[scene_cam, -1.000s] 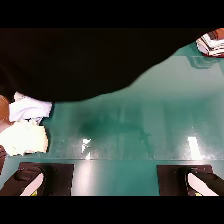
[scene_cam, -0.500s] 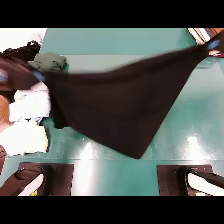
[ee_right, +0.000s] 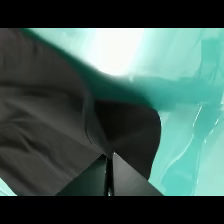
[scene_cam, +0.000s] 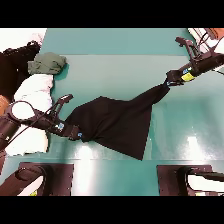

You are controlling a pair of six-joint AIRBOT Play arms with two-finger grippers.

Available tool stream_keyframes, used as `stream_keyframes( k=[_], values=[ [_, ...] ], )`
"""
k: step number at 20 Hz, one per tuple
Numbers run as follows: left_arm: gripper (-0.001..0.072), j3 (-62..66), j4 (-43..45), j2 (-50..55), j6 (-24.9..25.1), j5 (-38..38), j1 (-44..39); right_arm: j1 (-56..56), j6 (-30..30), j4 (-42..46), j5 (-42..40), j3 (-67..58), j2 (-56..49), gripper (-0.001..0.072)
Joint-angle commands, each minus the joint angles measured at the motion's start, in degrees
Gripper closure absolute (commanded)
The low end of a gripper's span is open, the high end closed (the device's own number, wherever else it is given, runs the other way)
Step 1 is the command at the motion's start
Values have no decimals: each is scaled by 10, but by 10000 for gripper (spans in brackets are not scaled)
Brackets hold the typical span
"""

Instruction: Fold the shirts.

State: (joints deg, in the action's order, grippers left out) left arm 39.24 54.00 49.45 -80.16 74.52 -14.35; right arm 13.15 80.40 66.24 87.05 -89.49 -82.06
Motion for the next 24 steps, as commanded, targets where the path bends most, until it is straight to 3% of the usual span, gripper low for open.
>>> stream_keyframes(
  k=[1,3,7,10,15,20,21,22,23,24],
  values=[
    [155,39,11,0,22,-11,-5,3,-1,-1,-3,9,-3,699],
    [155,121,79,0,21,-35,-5,3,-1,-1,-1,9,-3,699],
    [156,204,212,40,-45,-123,-5,3,-1,-1,5,9,-3,699],
    [156,210,206,145,-45,-157,-5,3,-1,-1,10,9,-3,699],
    [155,276,188,333,-42,-150,-5,3,-1,-1,16,9,-3,699],
    [158,313,148,395,-36,-143,-5,3,-1,-1,16,9,-3,699],
    [282,313,148,395,-36,-143,-5,3,-1,-1,16,9,-3,699],
    [472,313,148,395,-36,-143,-5,3,-1,-1,15,9,-3,699],
    [570,313,148,395,-36,-141,-5,3,-1,-1,15,9,-3,698],
    [580,312,148,395,-36,-137,-5,3,-1,-1,16,9,-3,699]
  ],
)
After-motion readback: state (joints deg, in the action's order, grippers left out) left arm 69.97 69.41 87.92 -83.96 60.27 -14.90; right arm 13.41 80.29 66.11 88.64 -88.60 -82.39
